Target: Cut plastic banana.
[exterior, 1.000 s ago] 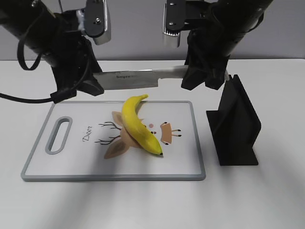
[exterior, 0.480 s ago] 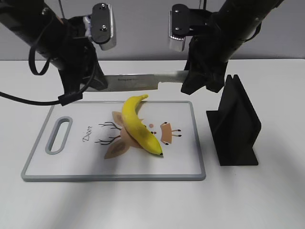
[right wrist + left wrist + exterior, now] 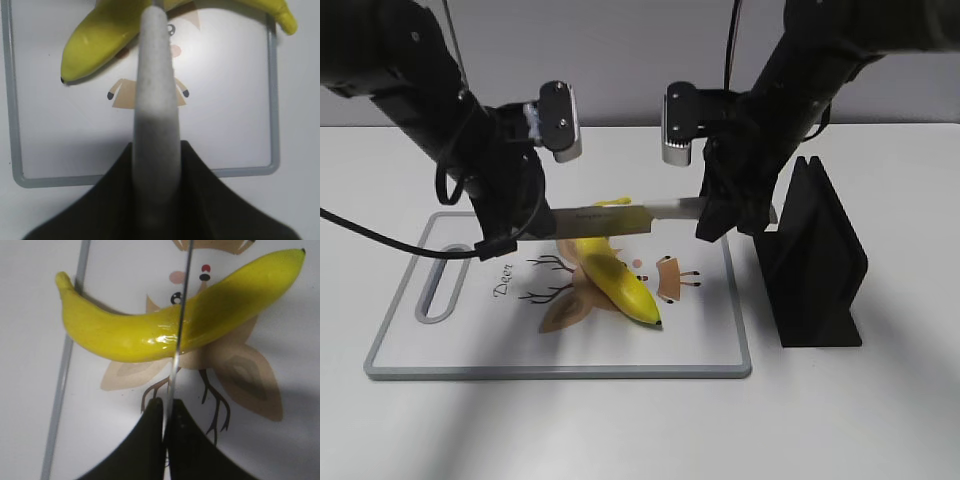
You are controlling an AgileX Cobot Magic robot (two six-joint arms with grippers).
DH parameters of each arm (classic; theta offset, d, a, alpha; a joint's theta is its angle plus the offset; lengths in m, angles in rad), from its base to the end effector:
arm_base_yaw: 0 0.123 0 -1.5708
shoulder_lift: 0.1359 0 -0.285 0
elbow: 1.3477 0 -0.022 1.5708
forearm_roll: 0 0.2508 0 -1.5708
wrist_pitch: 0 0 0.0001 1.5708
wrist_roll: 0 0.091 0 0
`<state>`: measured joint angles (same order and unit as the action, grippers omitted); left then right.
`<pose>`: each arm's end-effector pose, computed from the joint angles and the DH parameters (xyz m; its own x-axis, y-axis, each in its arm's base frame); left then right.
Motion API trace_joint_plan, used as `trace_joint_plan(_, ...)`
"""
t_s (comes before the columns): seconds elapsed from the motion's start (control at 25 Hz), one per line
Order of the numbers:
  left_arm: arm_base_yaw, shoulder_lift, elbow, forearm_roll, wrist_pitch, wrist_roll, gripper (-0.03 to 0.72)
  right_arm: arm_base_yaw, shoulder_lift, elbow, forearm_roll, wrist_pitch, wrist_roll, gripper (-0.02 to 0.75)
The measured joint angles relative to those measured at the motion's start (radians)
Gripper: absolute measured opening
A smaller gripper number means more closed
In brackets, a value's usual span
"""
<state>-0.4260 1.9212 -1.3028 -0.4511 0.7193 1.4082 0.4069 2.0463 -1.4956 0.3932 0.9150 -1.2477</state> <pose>0.3463 -0.1859 0.1857 0.0123 0.9114 -0.4114 0.9800 0.0706 0.1858 0.3725 0.1906 0.1795 -0.1120 -0.9213 -0.3724 -0.9905 0.1338 -0.0329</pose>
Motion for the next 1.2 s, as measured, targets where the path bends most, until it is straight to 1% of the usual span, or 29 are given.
trace_joint_plan(0.2,0.003,0.081,-0.013,-0.026,-0.017,0.008,0.001,-0.006,0.092,-0.01,0.003,-0.012,-0.004,0.185)
trace_joint_plan(0.6,0.004,0.074,-0.018,-0.031,-0.007,0.011,0.001,-0.009,0.099,-0.013,0.005,-0.005,-0.004,0.185)
trace_joint_plan(0.8,0.003,0.032,0.0,-0.023,0.023,0.01,0.001,-0.007,0.067,-0.007,0.009,0.032,0.018,0.185)
trace_joint_plan(1.2,-0.001,-0.129,0.0,-0.011,0.075,0.007,0.0,-0.005,-0.095,-0.006,0.012,0.084,0.03,0.185)
